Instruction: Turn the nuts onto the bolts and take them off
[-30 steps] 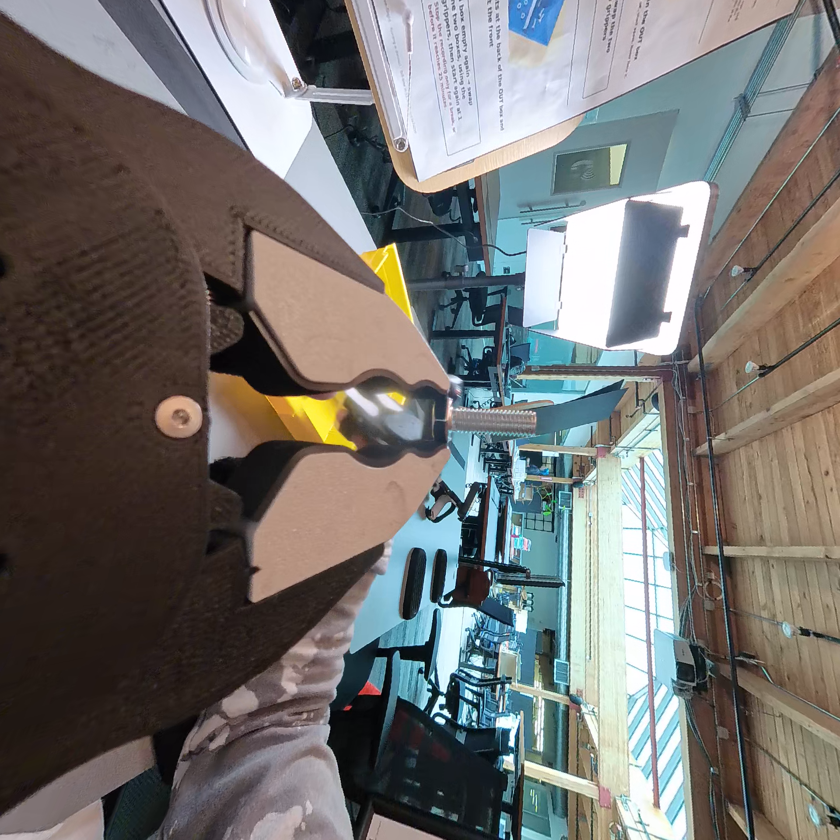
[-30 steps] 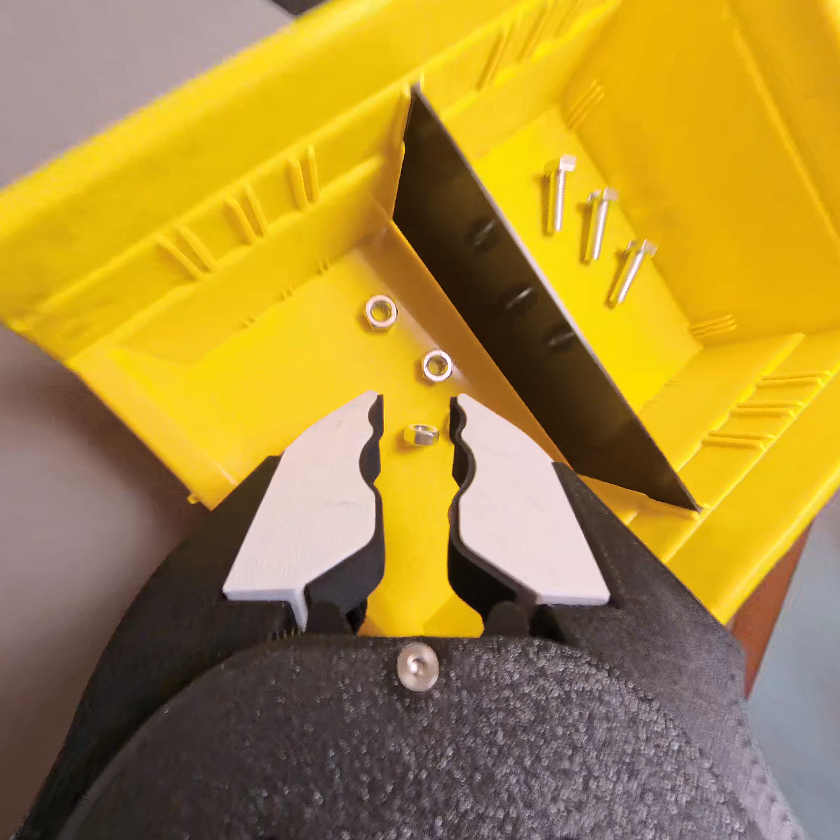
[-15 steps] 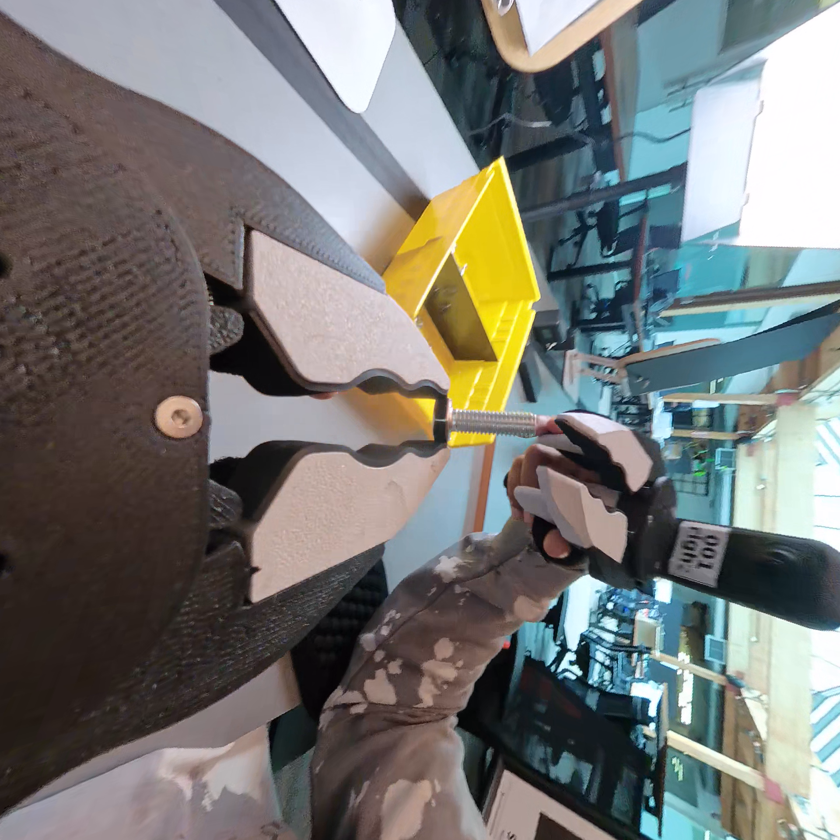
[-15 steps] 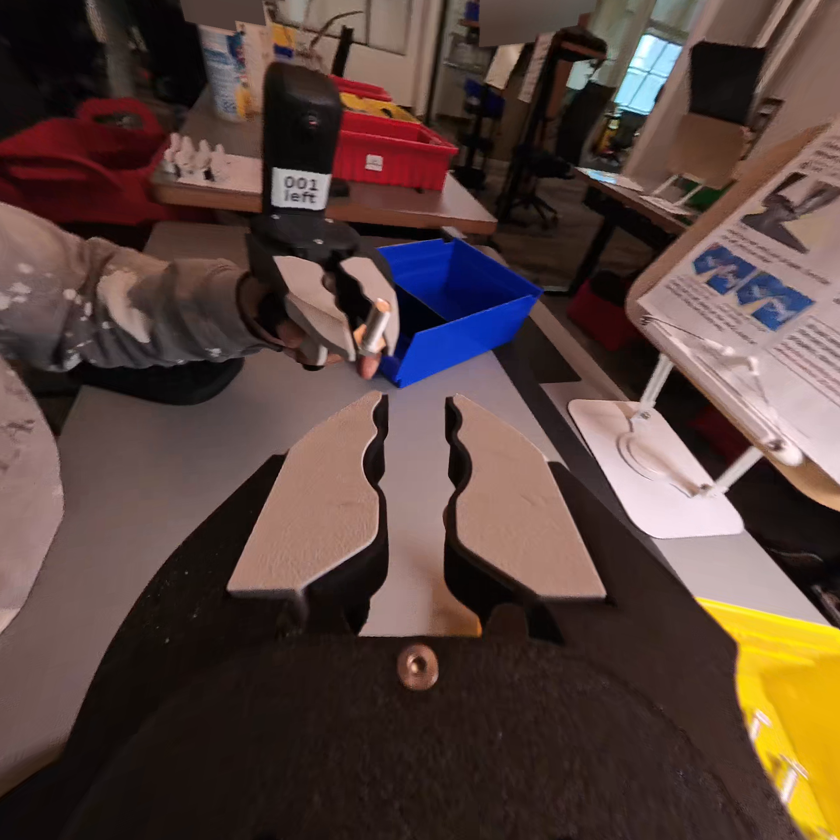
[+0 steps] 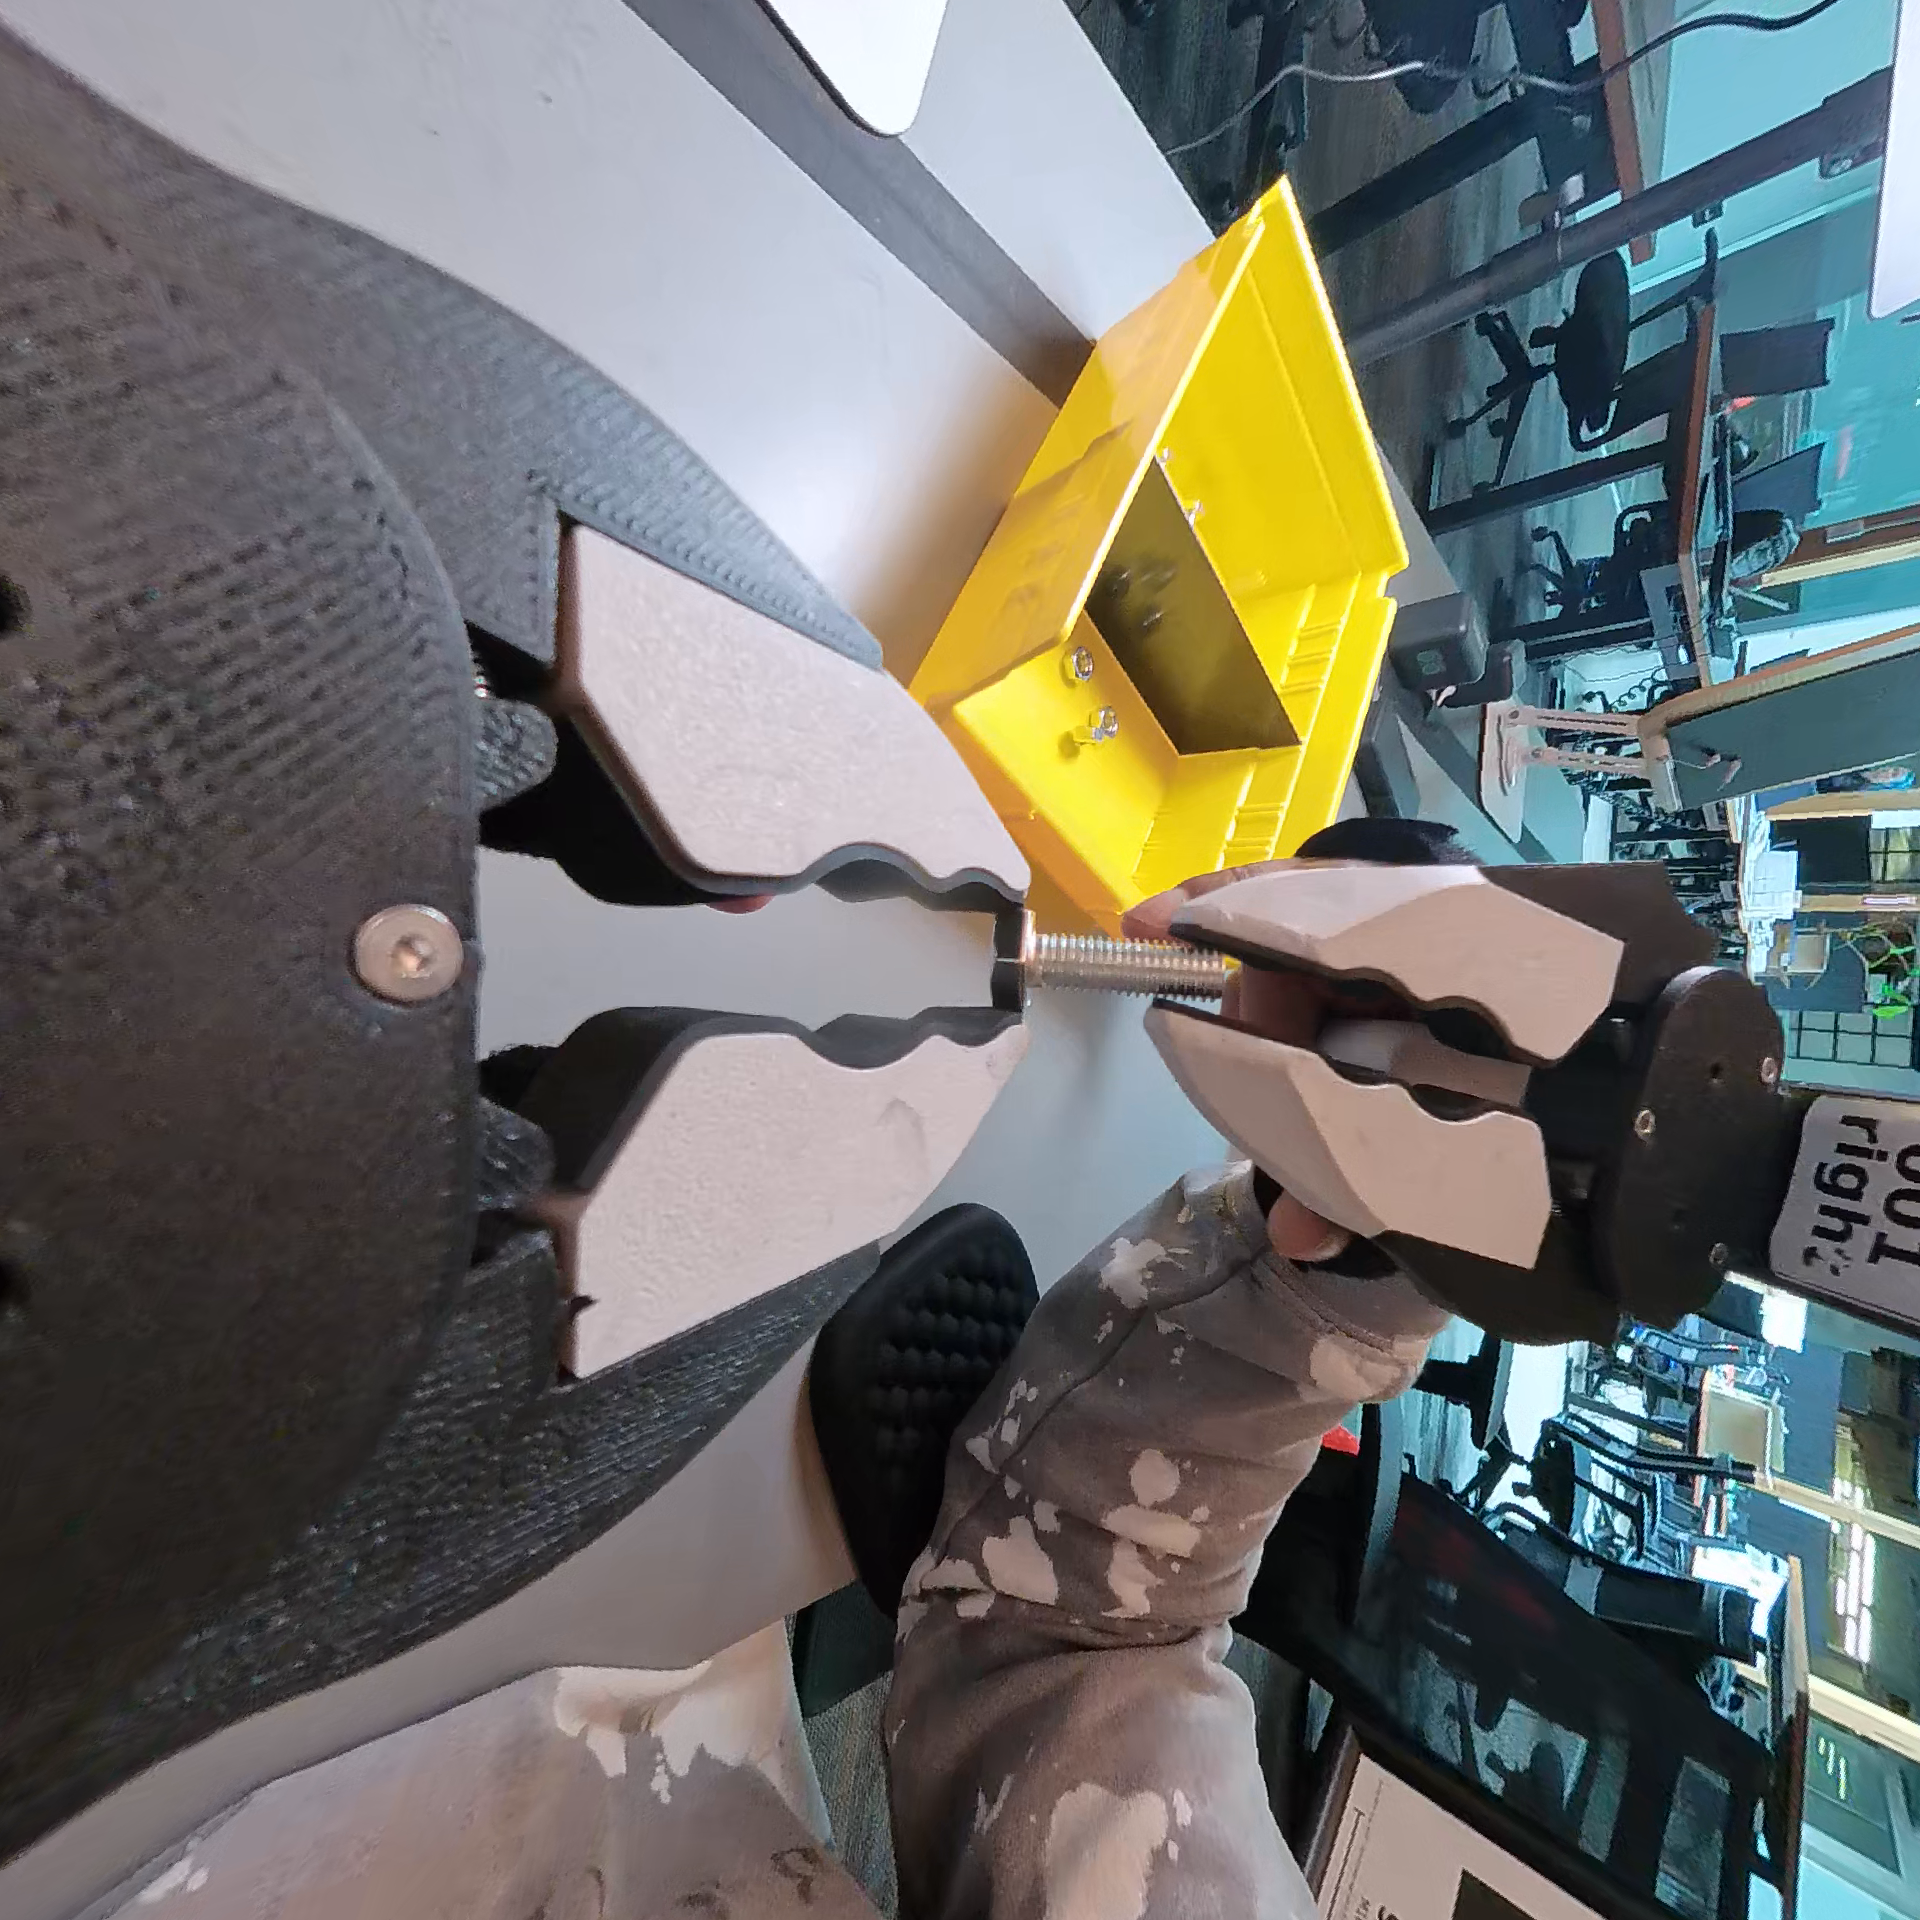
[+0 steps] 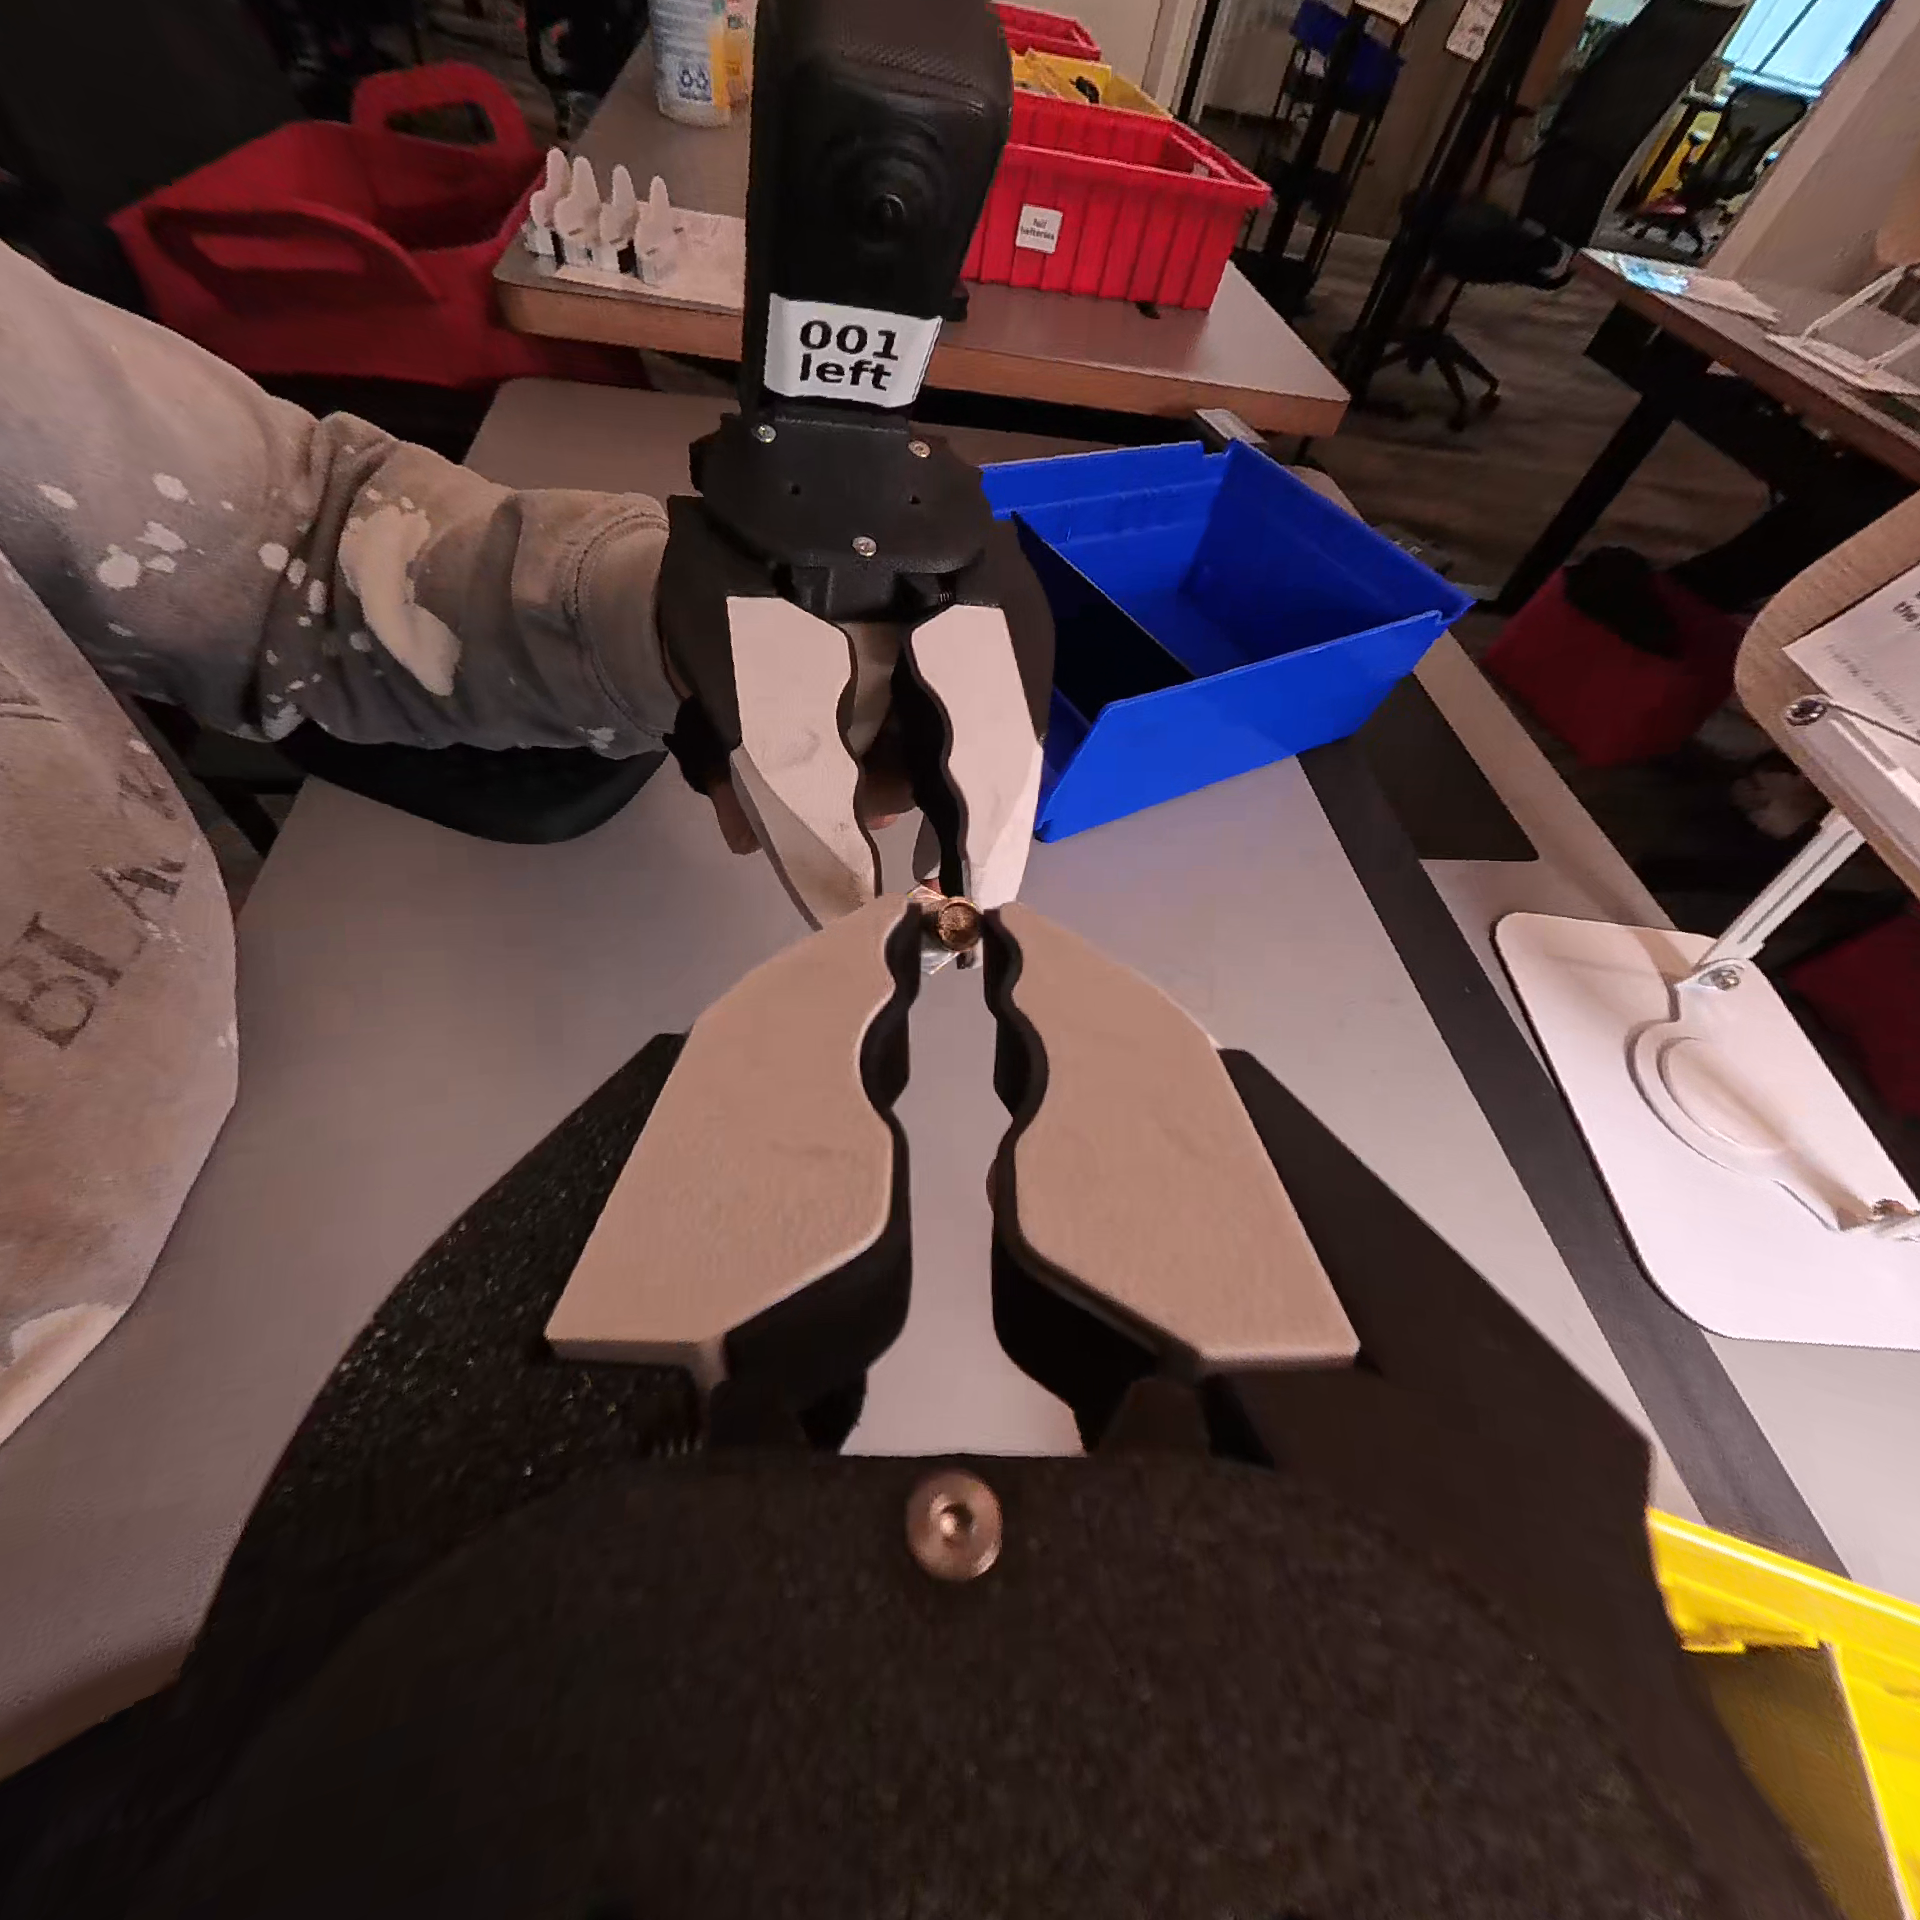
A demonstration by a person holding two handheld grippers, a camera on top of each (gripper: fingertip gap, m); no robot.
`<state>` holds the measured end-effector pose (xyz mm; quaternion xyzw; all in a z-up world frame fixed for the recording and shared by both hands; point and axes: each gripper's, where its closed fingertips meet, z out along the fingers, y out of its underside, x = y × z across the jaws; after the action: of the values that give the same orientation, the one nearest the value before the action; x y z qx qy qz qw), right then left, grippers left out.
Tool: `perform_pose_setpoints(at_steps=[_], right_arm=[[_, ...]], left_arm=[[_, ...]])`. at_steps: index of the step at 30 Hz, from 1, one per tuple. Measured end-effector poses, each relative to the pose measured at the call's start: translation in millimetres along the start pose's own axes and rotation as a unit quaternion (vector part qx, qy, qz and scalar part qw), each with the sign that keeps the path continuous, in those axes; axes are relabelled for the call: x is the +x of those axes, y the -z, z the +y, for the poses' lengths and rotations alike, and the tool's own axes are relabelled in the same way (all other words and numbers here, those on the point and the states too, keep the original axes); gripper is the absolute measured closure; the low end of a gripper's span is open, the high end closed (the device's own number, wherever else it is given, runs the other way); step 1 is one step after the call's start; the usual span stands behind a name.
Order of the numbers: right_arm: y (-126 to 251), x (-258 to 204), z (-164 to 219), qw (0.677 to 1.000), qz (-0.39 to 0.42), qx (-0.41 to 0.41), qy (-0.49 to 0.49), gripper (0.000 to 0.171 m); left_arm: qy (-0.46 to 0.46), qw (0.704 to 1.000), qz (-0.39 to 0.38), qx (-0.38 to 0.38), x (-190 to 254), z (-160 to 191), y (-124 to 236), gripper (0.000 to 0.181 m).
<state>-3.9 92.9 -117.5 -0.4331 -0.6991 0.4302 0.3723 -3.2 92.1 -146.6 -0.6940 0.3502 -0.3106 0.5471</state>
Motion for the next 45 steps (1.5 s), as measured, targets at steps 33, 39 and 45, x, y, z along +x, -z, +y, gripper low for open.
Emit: perform_pose_setpoints(at_steps=[33, 39, 45], right_arm=[[76.7, 148.1, 27.4, 0.948, 0.293, -0.015, -0.12, 0.171], [101.2, 168.9, 39.8, 0.938, 0.316, -0.038, -0.135, 0.171], [79.0, 145.6, 43.6, 0.953, 0.274, -0.07, -0.109, 0.171]], left_arm=[[-0.001, 0.986, -0.147, 0.083, -62.3, -21.0, 43.8, 0.163], [-0.01, 0.982, -0.168, 0.083, -70.6, -22.2, 51.4, 0.166], [-0.004, 0.984, -0.163, 0.068, -72.7, -13.5, 46.5, 0.166]])
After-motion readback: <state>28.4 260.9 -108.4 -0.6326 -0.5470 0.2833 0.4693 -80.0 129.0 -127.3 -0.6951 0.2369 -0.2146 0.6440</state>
